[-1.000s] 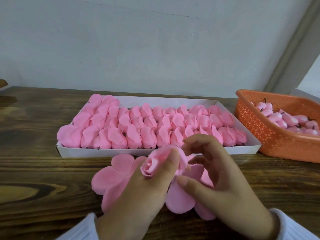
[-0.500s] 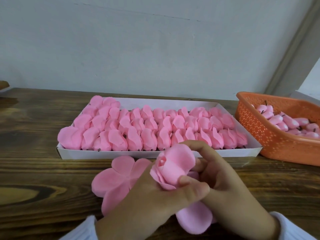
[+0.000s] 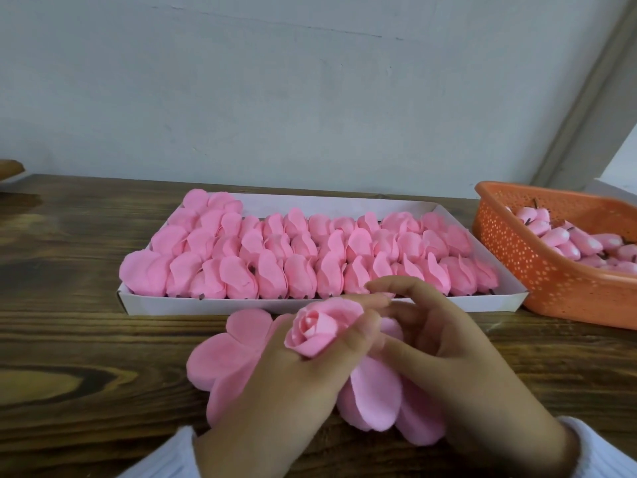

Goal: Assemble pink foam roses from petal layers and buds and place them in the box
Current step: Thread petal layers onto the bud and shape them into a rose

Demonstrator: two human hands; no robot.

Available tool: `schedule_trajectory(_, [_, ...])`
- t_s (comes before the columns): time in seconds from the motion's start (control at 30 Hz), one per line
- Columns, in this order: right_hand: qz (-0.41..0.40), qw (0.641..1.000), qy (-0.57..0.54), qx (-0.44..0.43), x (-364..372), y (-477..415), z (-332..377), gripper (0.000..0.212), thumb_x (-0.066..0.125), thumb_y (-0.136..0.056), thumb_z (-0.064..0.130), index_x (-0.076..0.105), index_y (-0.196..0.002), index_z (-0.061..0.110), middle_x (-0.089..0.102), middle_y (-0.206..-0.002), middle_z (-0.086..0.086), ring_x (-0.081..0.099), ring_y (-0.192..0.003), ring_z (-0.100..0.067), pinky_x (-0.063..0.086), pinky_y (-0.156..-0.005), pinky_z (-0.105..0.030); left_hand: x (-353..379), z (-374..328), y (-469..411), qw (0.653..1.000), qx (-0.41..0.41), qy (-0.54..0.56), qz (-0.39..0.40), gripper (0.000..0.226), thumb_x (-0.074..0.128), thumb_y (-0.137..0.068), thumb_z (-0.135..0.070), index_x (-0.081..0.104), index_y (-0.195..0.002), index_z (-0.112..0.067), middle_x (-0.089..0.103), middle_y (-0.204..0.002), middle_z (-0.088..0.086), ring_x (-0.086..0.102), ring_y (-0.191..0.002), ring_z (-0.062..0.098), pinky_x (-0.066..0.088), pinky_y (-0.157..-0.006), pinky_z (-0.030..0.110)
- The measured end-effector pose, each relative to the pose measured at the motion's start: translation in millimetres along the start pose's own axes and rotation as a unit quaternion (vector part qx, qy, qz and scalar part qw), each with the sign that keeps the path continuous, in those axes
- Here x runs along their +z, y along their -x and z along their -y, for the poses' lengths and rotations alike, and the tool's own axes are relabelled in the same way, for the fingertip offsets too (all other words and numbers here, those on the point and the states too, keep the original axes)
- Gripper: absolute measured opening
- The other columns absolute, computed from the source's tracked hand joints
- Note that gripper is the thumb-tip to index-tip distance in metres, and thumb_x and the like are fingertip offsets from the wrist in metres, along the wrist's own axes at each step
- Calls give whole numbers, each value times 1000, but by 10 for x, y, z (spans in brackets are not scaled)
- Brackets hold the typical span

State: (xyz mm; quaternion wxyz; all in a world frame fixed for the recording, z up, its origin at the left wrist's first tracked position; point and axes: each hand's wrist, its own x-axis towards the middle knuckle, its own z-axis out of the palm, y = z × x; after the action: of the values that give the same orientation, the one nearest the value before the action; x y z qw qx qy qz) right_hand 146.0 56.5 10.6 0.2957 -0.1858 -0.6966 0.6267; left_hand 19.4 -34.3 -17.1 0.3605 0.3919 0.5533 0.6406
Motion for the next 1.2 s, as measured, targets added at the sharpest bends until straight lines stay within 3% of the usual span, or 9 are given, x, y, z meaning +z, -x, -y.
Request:
schedule_trajectory(0.2, [-71,994,47,-65,-13,34,27,35,77,-64,23,65,-95,32,74,-82,-8,72,-78,-21,57,-69,-26,13,-44,-15,999,0,25,-30,60,62,-57,-61,68,-105,-26,62,-59,-27,58,-57,-13,39,-48,2])
schedule_trajectory(0.4, [-129,969,135,-162,38,76,34,19,77,-76,17,67,-87,27,73,-73,1,69,-66,-9,51,-60,-14,46,-170,-2,999,40,14,-2,26,66,-74,-58,71,-76,-33,44,-37,-13,40,-33,-4,28,-38,5])
schedule_trajectory(0.5, [-164,961,141,-175,33,83,46,12,71,-71,17,67,-81,21,70,-66,1,63,-55,-6,47,-53,-11,22,-165,10,996,67,-55,9,44,67,-65,-64,67,-79,-22,44,-39,-6,44,-36,1,32,-39,8])
schedule_trajectory(0.6, [-160,960,122,-194,52,93,65,17,79,-73,17,66,-82,22,71,-67,2,65,-56,-8,48,-54,-11,17,-150,24,992,79,-92,31,35,66,-66,-67,69,-85,-37,66,-64,7,64,-58,7,45,-51,7])
schedule_trajectory(0.73, [-118,960,114,-228,79,103,81,16,73,-76,23,66,-90,27,72,-75,12,68,-64,-3,51,-59,-10,46,-146,26,992,90,-87,20,21,67,-75,-64,72,-79,-45,72,-70,-1,67,-65,4,47,-54,10])
schedule_trajectory(0.87, [-105,964,83,-230,50,106,51,15,66,-79,22,66,-94,22,71,-85,3,69,-78,-12,53,-70,-18,52,-181,32,997,66,-39,27,19,58,-67,-63,70,-71,-49,66,-58,-18,61,-56,-7,41,-51,3])
schedule_trajectory(0.97, [-73,974,71,-202,33,92,34,17,63,-79,18,62,-95,18,65,-92,-1,64,-87,-14,50,-77,-22,27,-144,19,999,41,-16,30,44,57,-67,-70,68,-73,-28,50,-47,-10,48,-44,2,39,-46,16])
schedule_trajectory(1.13, [-11,989,88,-120,81,116,3,39,67,-70,26,52,-107,24,60,-98,3,60,-89,-10,48,-79,-24,35,-122,3,997,17,58,52,39,61,-69,-59,66,-75,-20,68,-76,24,68,-83,41,52,-81,55])
schedule_trajectory(1.2, [1,990,100,-101,118,128,-4,53,68,-69,29,47,-117,28,63,-103,6,63,-95,-12,49,-83,-23,54,-134,13,996,20,69,52,39,64,-69,-57,64,-74,-17,65,-83,34,65,-78,47,50,-75,60])
